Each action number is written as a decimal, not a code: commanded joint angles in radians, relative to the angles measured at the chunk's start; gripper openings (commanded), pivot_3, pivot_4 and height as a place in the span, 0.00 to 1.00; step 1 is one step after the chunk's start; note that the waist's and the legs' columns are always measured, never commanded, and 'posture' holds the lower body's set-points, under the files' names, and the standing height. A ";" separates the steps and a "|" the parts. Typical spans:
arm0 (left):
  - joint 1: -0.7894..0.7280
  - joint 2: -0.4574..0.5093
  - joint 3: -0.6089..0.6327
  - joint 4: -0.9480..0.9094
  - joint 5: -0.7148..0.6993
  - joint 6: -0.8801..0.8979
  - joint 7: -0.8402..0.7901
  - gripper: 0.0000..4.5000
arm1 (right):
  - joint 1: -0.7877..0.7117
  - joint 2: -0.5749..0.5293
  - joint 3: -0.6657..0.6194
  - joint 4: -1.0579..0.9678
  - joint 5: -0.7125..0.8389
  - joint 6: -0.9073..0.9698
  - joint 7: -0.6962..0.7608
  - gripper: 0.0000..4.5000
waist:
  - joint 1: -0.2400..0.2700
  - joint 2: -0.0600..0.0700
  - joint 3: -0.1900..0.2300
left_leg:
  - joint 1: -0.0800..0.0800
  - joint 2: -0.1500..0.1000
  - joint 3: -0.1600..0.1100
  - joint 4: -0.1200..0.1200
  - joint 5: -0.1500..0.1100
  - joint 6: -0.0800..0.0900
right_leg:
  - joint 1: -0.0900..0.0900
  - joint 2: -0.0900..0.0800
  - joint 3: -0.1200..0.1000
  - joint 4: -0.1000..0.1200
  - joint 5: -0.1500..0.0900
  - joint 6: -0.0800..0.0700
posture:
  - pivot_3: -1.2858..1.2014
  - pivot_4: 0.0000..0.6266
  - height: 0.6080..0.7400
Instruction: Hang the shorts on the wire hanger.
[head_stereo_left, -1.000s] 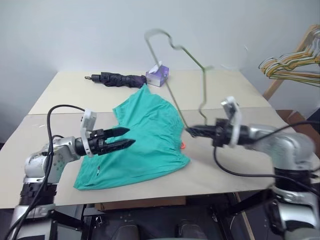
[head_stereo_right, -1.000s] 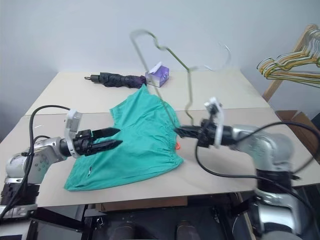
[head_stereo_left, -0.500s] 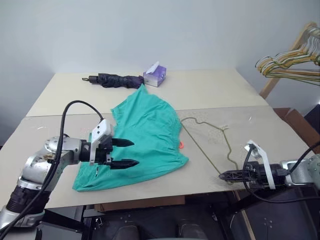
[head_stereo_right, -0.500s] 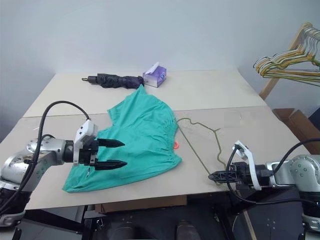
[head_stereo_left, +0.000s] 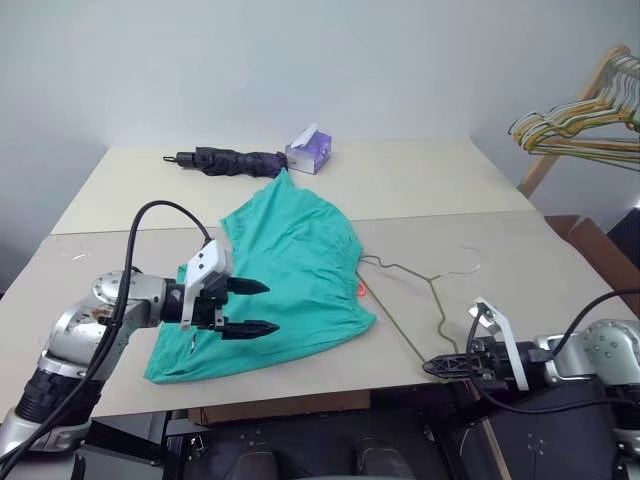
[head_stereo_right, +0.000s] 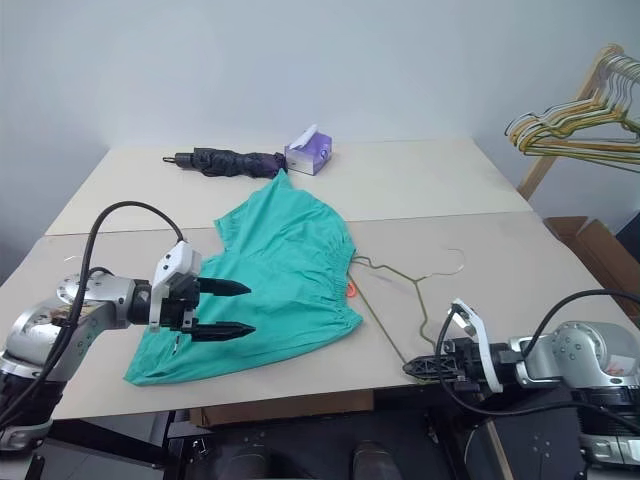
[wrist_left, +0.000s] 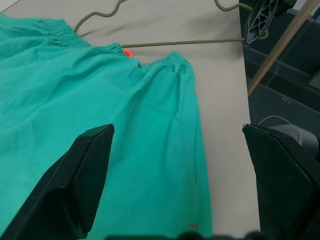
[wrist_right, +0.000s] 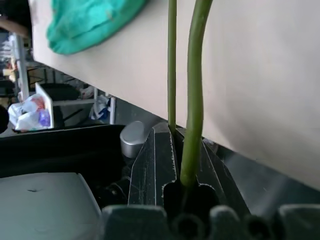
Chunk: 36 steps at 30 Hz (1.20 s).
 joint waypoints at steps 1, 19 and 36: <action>-0.024 0.010 0.011 -0.002 0.007 -0.025 -0.003 0.99 | -0.006 -0.014 -0.003 -0.115 0.009 -0.067 0.040 0.00 | 0.002 0.000 0.000 | 0.000 0.000 0.000 0.000 0.000 0.000 | 0.000 0.000 0.000 0.000 0.000 0.000 | 0.52 0.00 1.00; 0.002 -0.013 -0.012 0.017 0.053 -0.083 0.012 0.99 | -0.171 -0.089 0.252 -0.101 -0.223 -0.256 0.139 0.00 | 0.007 0.000 0.000 | 0.000 0.000 0.000 0.000 0.000 0.000 | 0.000 0.000 0.000 0.000 0.001 -0.001 | 0.53 0.00 1.00; 0.004 -0.053 -0.033 0.019 0.081 -0.100 0.041 0.99 | -0.461 -0.056 0.613 0.243 -0.430 -0.357 0.487 0.00 | 0.006 0.000 0.000 | 0.000 0.000 0.000 0.001 0.000 0.000 | 0.000 0.000 0.000 0.001 0.001 -0.001 | 0.54 0.00 1.00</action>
